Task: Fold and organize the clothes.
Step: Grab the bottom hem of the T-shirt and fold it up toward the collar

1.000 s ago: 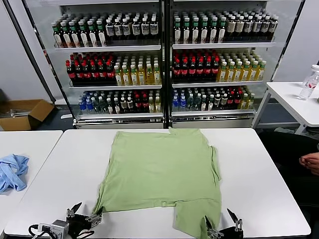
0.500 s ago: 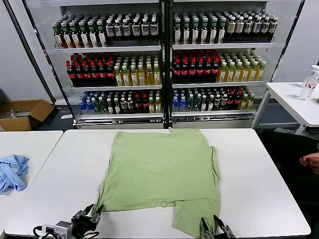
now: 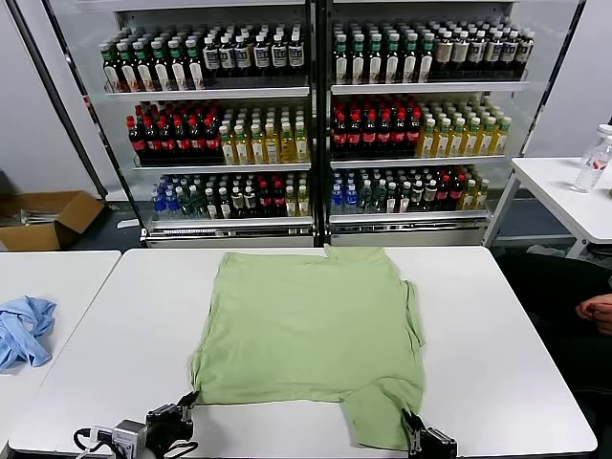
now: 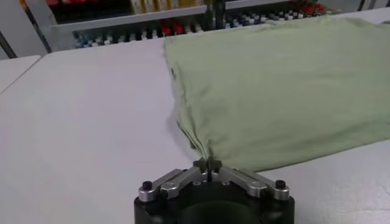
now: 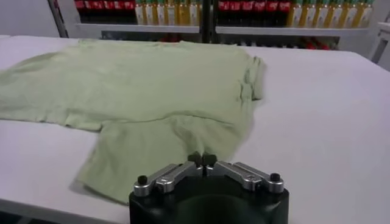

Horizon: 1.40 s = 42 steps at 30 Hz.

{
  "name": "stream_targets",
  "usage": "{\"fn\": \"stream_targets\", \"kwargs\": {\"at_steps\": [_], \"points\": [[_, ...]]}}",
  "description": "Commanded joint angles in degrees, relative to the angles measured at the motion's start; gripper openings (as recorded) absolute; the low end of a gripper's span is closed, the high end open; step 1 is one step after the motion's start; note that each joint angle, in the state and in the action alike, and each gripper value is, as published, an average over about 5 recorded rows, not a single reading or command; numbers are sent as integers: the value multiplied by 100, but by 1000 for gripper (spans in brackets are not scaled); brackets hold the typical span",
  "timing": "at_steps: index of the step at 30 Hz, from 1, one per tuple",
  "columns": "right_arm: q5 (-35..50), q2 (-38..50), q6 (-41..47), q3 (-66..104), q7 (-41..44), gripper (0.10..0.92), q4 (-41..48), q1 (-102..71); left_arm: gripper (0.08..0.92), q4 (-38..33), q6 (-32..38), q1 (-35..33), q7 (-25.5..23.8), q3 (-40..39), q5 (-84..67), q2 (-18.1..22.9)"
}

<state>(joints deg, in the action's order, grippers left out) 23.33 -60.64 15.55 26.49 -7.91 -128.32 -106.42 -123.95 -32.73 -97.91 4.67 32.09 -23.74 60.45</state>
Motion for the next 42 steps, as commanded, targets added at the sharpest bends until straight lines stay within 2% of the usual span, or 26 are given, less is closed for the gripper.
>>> {"fn": "stream_targets", "kwargs": {"at_steps": [1, 6, 12, 16, 18, 21, 26, 30, 34, 42], "points": [[668, 362, 70, 750, 233, 105, -783, -546, 88, -689, 91, -799, 13, 438, -205, -285], [542, 474, 114, 1091, 396, 105, -1351, -1346, 88, -1276, 39, -1642, 72, 887, -360, -455], [-61, 360, 88, 1016, 491, 105, -1556, -2108, 88, -1747, -31, -2301, 154, 1268, -320, -495], [-116, 381, 10, 1087, 421, 105, -1666, -2016, 87, -2042, -29, -2398, 143, 1604, -368, -533], [47, 401, 35, 1084, 332, 105, -1671, -1605, 85, -2008, -29, -1982, 162, 1670, -595, -554], [337, 442, 158, 969, 178, 105, -1416, -699, 84, -1615, -23, -972, 236, 1541, -1044, -595], [478, 423, 377, 628, 15, 105, -549, 833, 84, -754, 142, 508, 232, 708, -1160, -451], [422, 380, 472, 458, -13, 105, 46, 1543, 84, -96, 361, 1161, 214, 11, -892, -120], [317, 386, 484, 291, -2, 105, 452, 1909, 84, 570, 628, 1778, 157, -366, -682, 148], [0, 149, 437, -87, 20, 105, 912, 2343, 84, 1460, 843, 2514, -35, -679, -527, 240]]}}
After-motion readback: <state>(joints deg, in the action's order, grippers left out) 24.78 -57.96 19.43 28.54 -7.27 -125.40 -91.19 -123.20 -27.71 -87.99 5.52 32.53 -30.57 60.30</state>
